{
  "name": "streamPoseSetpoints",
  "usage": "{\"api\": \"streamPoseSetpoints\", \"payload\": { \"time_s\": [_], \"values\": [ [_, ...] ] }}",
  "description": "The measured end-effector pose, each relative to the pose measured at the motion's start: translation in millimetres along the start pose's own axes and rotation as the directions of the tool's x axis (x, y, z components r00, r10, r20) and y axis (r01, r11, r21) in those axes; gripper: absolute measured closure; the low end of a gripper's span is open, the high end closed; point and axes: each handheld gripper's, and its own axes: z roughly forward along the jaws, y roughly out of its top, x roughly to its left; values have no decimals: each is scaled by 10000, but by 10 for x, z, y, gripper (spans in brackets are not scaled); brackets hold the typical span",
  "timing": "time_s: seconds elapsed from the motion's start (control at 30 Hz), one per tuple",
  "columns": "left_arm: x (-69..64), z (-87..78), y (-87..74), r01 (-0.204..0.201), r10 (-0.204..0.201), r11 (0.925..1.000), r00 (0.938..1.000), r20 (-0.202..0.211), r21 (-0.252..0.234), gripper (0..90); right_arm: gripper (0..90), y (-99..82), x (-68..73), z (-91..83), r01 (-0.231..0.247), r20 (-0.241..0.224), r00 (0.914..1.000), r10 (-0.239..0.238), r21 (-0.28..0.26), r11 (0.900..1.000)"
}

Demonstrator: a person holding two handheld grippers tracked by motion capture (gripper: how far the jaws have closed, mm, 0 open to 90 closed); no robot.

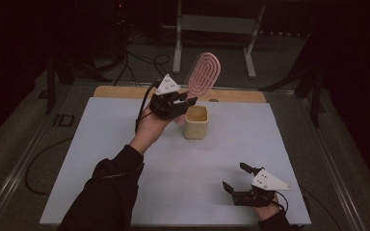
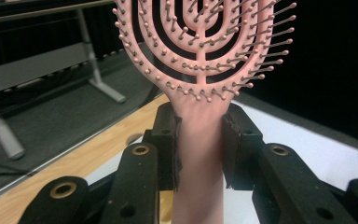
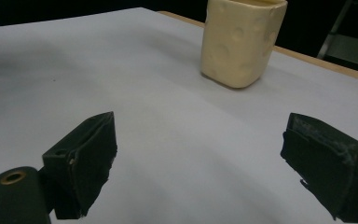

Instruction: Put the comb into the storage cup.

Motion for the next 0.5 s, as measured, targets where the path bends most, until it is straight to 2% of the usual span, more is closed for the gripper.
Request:
{"api": "streamPoseSetpoints", "payload": {
  "time_s": [0.1, 0.13, 0.27, 0.5],
  "values": [
    [11, 83, 27, 16, -12, 9995, 9999, 109, -320, 701, 101, 2, 5, -4, -72, -30, 10000, 72, -16, 10000],
    [22, 111, 36, 95, -85, 9992, 9997, 244, -389, 701, 101, 3, 4, -5, -64, -32, 10000, 64, -34, 10000],
    [39, 218, 58, 318, -296, 9972, 9990, 339, -683, 702, 101, 2, 2, -4, -55, -60, 10000, 55, -50, 10000],
    [68, 392, -12, 82, -46, 9960, 9991, 413, -884, 702, 100, 0, -9, -11, -65, -109, 9999, 64, -99, 9999]
  ]
}}
